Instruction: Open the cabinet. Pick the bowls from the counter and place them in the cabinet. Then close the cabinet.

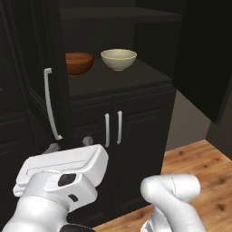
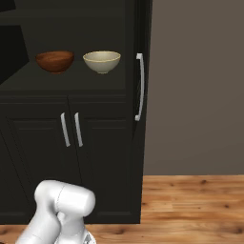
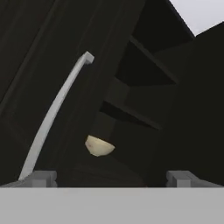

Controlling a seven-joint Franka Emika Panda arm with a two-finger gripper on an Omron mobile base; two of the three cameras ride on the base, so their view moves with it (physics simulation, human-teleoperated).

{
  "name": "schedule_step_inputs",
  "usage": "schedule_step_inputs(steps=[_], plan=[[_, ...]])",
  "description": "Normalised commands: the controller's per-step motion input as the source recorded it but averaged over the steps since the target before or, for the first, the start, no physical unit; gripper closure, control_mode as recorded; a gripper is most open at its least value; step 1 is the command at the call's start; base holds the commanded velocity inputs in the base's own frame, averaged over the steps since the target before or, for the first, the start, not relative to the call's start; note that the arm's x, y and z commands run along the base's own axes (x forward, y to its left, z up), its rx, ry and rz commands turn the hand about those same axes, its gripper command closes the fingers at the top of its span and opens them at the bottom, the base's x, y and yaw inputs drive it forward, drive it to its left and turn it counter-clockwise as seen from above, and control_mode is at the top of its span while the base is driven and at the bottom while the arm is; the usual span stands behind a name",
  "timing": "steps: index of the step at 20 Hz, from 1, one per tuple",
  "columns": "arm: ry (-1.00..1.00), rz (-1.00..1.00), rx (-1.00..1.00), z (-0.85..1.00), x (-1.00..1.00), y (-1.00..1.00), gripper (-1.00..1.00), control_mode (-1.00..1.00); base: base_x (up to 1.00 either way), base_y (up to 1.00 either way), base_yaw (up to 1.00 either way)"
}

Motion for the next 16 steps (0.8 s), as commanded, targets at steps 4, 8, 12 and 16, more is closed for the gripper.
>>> schedule_step_inputs(steps=[4,8,12,16], plan=[[-0.14,-0.09,0.0,-0.04,0.14,0.99,-1.0,-1.0,0.0,0.0,0.0],[-0.15,-0.14,0.0,-0.11,0.64,0.74,-1.0,-1.0,0.0,0.0,0.0],[-0.04,-0.12,0.0,-0.21,0.84,0.42,-1.0,-1.0,0.0,0.0,0.0],[0.0,-0.02,0.0,-0.21,0.95,0.09,-1.0,-1.0,0.0,0.0,0.0]])
